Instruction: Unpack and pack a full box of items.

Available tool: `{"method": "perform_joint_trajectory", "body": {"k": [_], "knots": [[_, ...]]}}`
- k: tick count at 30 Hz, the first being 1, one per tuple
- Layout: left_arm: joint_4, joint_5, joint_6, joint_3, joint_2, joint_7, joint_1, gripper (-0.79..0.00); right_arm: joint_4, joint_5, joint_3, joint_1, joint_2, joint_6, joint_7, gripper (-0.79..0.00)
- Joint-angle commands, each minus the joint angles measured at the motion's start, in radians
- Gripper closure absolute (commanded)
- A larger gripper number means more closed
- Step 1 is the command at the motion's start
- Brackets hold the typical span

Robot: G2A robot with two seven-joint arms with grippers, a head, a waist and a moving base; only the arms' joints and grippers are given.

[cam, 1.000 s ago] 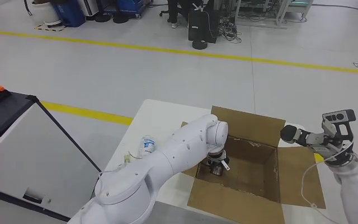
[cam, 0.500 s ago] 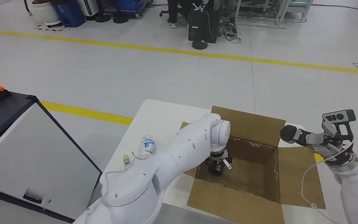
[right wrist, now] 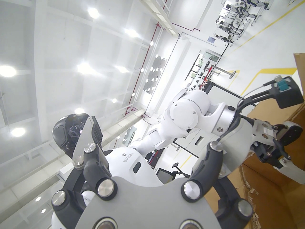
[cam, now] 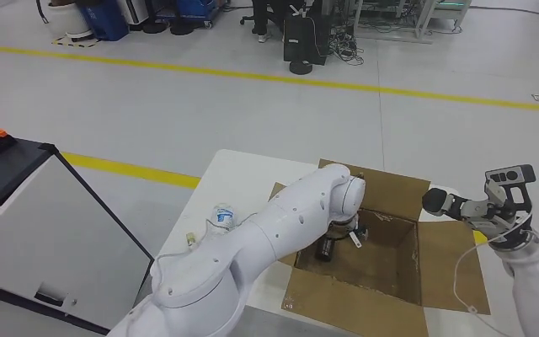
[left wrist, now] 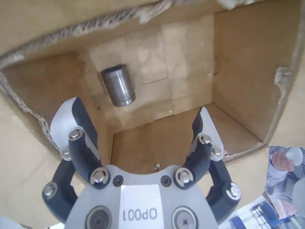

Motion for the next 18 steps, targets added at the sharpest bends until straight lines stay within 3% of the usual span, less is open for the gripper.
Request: {"method": "perform_joint_trajectory", "body": {"k": [1, 6, 10, 15, 18], "knots": [[-0.039, 0.019, -0.012, -0.018, 0.021, 0.057, 0.018, -0.785, 0.0, 0.0, 0.0, 0.0, 0.0, 0.0, 0.0, -0.785], [-0.229, 0.094, 0.018, -0.082, 0.098, 0.161, 0.085, -0.785, 0.0, 0.0, 0.0, 0.0, 0.0, 0.0, 0.0, -0.785], [-0.488, 0.228, 0.12, -0.165, 0.194, 0.195, 0.199, -0.785, 0.0, 0.0, 0.0, 0.0, 0.0, 0.0, 0.0, -0.785], [-0.927, 0.473, 0.199, -0.339, 0.34, 0.181, 0.472, -0.785, 0.0, 0.0, 0.0, 0.0, 0.0, 0.0, 0.0, -0.785], [-1.181, 0.615, 0.173, -0.445, 0.408, 0.122, 0.652, -0.785, 0.0, 0.0, 0.0, 0.0, 0.0, 0.0, 0.0, -0.785]]}}
